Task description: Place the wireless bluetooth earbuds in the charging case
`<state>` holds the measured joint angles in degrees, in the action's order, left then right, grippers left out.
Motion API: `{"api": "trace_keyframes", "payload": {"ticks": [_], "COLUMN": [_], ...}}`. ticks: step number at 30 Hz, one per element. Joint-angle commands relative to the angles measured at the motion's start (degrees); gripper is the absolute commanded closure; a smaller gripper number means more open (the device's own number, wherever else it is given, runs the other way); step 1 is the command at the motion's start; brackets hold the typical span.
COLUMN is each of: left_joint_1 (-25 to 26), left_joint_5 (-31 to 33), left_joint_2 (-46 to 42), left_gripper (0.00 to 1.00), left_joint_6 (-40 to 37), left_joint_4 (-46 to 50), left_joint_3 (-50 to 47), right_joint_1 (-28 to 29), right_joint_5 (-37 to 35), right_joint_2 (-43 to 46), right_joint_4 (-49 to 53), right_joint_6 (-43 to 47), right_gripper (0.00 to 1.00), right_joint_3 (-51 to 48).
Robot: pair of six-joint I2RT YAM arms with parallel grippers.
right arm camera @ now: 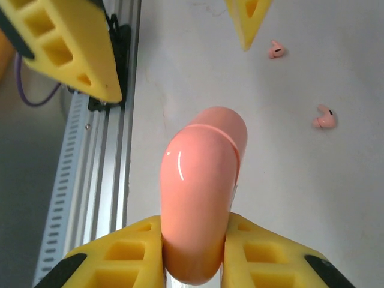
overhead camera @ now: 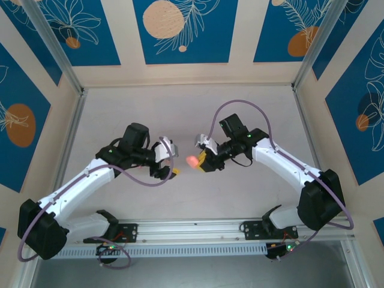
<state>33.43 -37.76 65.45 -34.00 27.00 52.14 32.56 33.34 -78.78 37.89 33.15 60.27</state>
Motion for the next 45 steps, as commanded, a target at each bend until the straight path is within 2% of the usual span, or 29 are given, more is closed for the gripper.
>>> {"api": "trace_keyframes", "payload": {"ticks": [1,4,11,24,28,35,38,41,45], "left_joint_1": [0.35,1.15,2.47,5.20,5.75,5.86,5.86,5.76,5.17], "left_joint_5": [-5.54,-4.51,-4.19,-5.24,-5.75,-5.14,-4.39,-3.75,-2.37], "left_joint_2": [-0.55,-1.32,0.75,2.55,2.74,2.46,2.09,0.80,-2.58], "left_gripper": [0.34,0.33,0.34,0.49,0.56,0.82,0.87,0.88,0.88], "left_joint_6": [-10.47,-11.96,-13.10,-12.11,-11.70,-11.56,-11.57,-8.70,2.01], "left_joint_4": [5.98,6.04,9.75,7.52,6.79,7.01,7.03,3.37,-13.22], "left_joint_3": [1.70,1.52,3.00,2.73,2.44,2.45,2.22,0.65,-6.99], "right_joint_1": [1.99,3.69,6.82,9.76,10.03,10.11,9.74,8.58,4.53], "right_joint_5": [-1.16,-1.80,-3.71,-2.73,-2.33,-2.01,-2.70,-3.74,-1.94], "right_joint_2": [1.62,1.57,0.65,-0.78,-1.31,-1.11,0.14,2.87,8.95], "right_joint_4": [2.46,2.43,1.92,0.94,0.87,0.41,-1.22,-4.52,-12.75], "right_joint_6": [10.95,14.92,17.54,18.10,18.09,18.01,17.42,14.94,8.34], "right_gripper": [0.77,0.77,0.77,0.76,0.76,0.76,0.76,0.71,0.59], "right_joint_3": [0.84,0.90,2.19,3.71,4.24,4.28,3.18,1.14,-4.85]}}
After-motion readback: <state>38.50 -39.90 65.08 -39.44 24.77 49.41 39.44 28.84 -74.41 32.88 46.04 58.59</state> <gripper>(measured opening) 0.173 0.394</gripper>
